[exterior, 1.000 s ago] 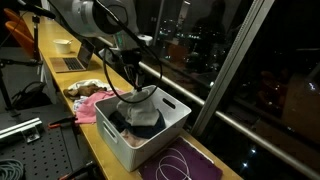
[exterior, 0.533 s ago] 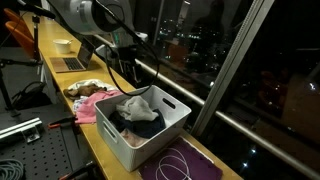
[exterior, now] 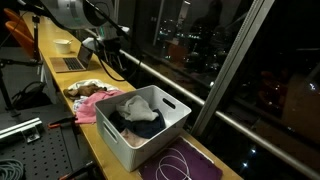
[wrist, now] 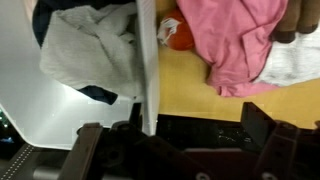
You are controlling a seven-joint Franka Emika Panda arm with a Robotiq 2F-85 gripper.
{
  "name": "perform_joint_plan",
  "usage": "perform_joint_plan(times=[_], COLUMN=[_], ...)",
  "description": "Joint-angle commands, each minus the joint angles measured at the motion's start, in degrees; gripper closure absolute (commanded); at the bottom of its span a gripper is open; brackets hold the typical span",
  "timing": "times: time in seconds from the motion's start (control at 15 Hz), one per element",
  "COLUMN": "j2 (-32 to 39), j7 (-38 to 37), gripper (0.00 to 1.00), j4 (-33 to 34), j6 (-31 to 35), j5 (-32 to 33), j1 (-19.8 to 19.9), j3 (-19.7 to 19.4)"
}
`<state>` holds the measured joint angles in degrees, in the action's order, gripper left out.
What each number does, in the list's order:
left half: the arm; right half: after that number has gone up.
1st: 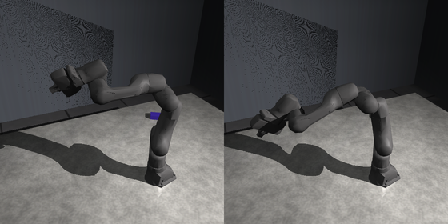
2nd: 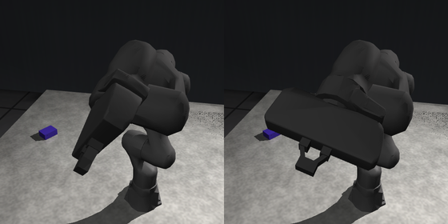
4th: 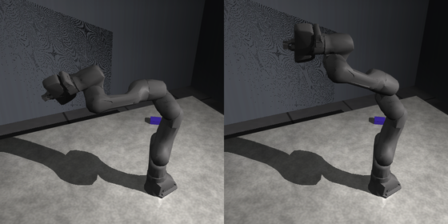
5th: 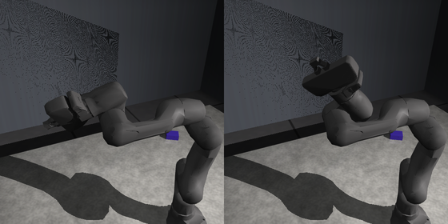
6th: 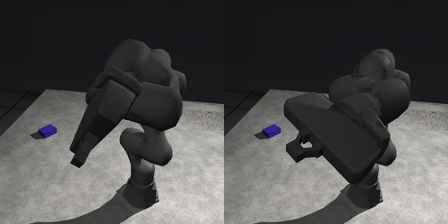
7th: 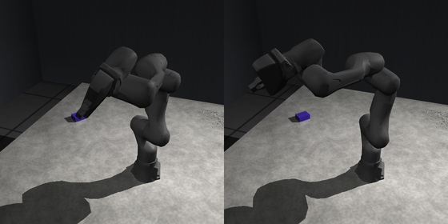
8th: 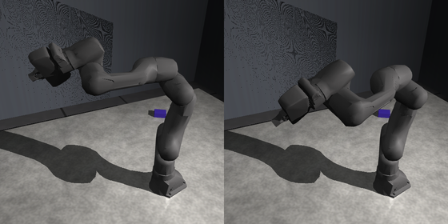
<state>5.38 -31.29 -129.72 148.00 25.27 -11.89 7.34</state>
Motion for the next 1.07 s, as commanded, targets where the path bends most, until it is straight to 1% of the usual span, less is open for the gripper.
perform_joint_plan(times=[0.0, 0.27, 0.53, 0.73, 1.0], j2=[4.27, 10.13, 17.28, 21.24, 24.62], j7=[-5.67, -12.64, -18.38, -19.74, -18.98], gripper=[0.00, 0.00, 0.00, 0.00, 0.00], j4=[2.24, 3.05, 5.11, 6.73, 8.00], j6=[0.89, 3.90, 5.72, 5.22, 4.53], j5=[1.16, 1.75, 2.01, 1.61, 0.86], j1=[-3.91, -9.68, -16.51, -20.05, -22.76], j3=[2.01, 2.74, 1.32, -0.17, -2.42])
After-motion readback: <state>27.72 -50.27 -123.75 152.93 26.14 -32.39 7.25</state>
